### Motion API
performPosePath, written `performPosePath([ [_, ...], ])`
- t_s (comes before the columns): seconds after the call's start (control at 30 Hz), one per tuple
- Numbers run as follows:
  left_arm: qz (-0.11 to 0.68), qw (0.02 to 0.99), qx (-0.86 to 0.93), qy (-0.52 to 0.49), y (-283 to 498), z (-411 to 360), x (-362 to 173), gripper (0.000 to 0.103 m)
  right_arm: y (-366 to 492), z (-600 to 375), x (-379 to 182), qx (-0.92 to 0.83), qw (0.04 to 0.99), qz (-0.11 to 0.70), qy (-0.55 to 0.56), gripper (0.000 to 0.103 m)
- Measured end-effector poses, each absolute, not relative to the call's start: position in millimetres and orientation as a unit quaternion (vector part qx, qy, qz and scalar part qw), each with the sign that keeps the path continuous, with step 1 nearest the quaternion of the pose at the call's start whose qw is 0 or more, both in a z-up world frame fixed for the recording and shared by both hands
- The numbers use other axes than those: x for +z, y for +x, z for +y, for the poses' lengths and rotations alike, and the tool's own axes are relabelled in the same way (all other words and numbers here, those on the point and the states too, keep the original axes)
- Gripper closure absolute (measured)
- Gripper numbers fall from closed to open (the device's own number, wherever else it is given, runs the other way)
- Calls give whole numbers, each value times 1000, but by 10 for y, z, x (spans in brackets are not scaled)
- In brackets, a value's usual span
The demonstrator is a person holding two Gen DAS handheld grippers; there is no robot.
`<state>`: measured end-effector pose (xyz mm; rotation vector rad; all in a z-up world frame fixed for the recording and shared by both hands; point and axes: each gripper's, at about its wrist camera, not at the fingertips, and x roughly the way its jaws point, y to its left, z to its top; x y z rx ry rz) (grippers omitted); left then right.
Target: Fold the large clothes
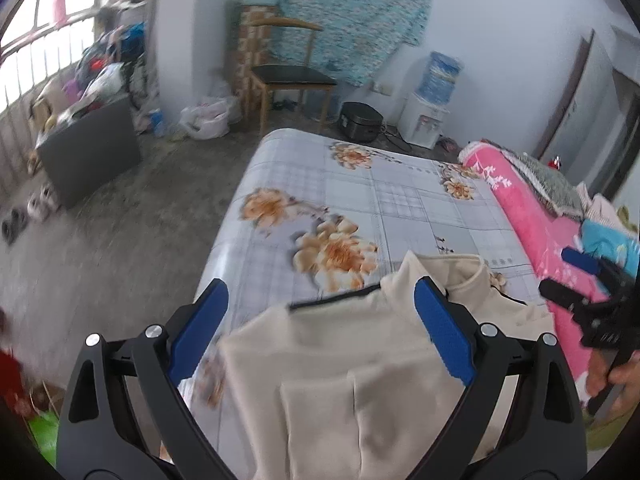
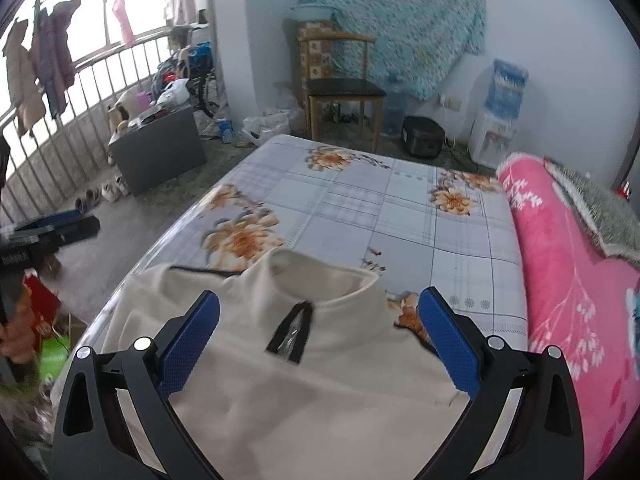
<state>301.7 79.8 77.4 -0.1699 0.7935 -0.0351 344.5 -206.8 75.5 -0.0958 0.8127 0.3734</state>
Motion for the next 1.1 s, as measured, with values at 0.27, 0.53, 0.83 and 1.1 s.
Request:
performPosePath([
  [0.27,427,896,-89,-86,3910,310,216,14,4338,-2337,244,161,873,460,21,6],
  [0.53,472,871,-120,-64,4365,-172,-202,33,4798,-2482,-347,164,832,525,72,19],
  [0.83,496,856,-134,-45,4371,-337,-388,86,4749,-2368,-517,195,815,541,69,81],
  [1.1,453,878,-156,0,3854,-386,43,94,4235,-2363,-107,210,839,502,11,93],
])
